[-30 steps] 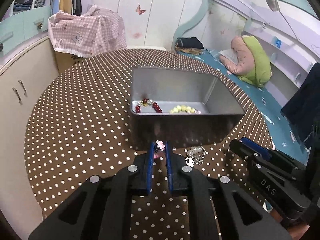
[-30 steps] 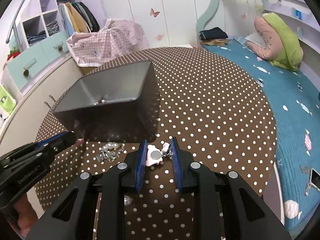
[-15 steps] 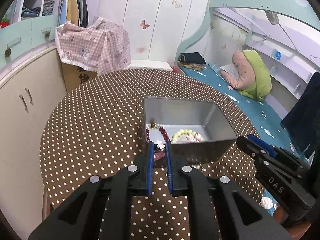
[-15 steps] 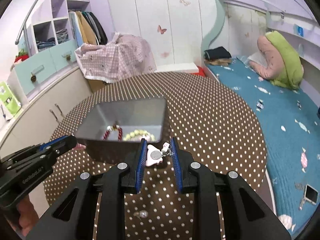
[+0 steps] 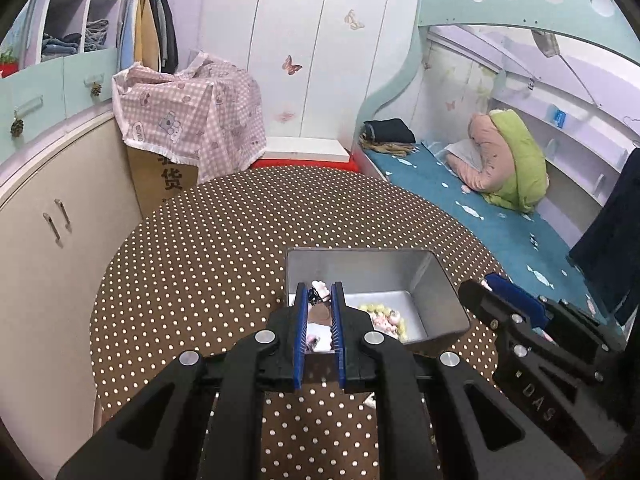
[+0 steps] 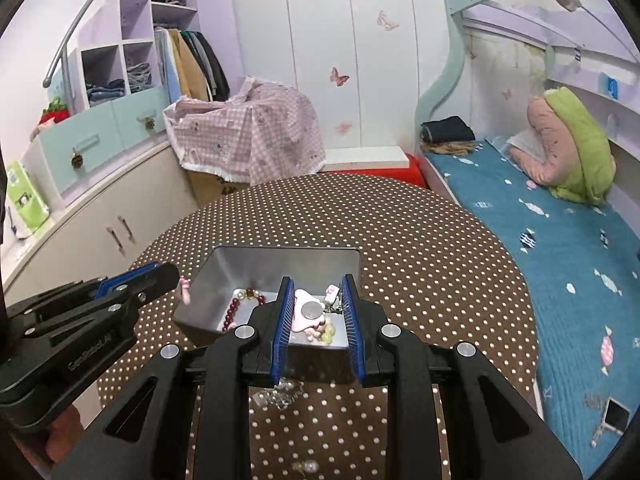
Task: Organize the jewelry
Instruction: 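Carry both charms over the grey tray, then open both grippers to release the charms into the tray, then move the right gripper onto the pearl earring and close it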
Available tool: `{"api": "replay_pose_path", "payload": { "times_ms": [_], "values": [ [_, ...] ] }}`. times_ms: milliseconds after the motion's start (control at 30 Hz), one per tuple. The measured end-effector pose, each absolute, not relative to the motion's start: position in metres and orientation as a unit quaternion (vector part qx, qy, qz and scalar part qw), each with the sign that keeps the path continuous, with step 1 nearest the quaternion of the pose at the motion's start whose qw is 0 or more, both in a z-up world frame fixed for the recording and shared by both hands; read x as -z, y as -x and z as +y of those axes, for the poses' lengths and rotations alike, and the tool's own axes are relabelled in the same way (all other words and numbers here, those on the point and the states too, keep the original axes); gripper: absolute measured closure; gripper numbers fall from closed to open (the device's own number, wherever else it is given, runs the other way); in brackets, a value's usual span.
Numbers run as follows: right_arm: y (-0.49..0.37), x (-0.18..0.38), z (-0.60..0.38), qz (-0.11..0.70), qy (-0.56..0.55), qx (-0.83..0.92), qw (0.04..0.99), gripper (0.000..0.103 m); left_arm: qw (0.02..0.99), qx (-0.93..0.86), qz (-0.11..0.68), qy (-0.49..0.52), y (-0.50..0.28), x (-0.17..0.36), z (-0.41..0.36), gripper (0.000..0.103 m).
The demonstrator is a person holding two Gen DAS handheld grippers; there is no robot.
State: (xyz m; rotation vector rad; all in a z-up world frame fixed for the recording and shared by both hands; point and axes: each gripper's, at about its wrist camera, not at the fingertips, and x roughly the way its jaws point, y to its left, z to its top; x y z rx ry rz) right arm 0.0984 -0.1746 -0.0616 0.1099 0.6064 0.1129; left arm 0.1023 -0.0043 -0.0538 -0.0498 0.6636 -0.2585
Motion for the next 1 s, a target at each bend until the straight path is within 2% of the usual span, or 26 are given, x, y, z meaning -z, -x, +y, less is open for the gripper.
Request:
{"api": "replay_pose_path", "payload": {
  "times_ms": [233, 300, 333, 433, 1000],
  "values": [
    [-0.103, 0.052, -0.177, 0.291, -0.068, -0.065, 0.952, 0.075, 0.939, 0.128, 0.317, 0.02, -0.107, 0.047, -0.005, 0.092],
    [-0.104, 0.051, -0.179, 0.293, -0.073, -0.059, 0.952, 0.054, 0.941, 0.124, 0.315, 0.017, -0.107, 0.046, -0.005, 0.092],
    [-0.103, 0.05, -0.181, 0.288, -0.076, -0.052, 0.953, 0.051, 0.941, 0.121, 0.316, 0.014, -0.108, 0.045, -0.004, 0.09],
    [-0.101, 0.049, -0.186, 0.286, -0.075, -0.043, 0.954, 0.05, 0.938, 0.123, 0.322, 0.017, -0.109, 0.048, -0.003, 0.08],
    [-0.085, 0.077, -0.194, 0.323, -0.089, -0.029, 0.942, 0.049, 0.924, 0.126, 0.361, 0.021, -0.093, 0.078, 0.004, 0.08]
  ]
}}
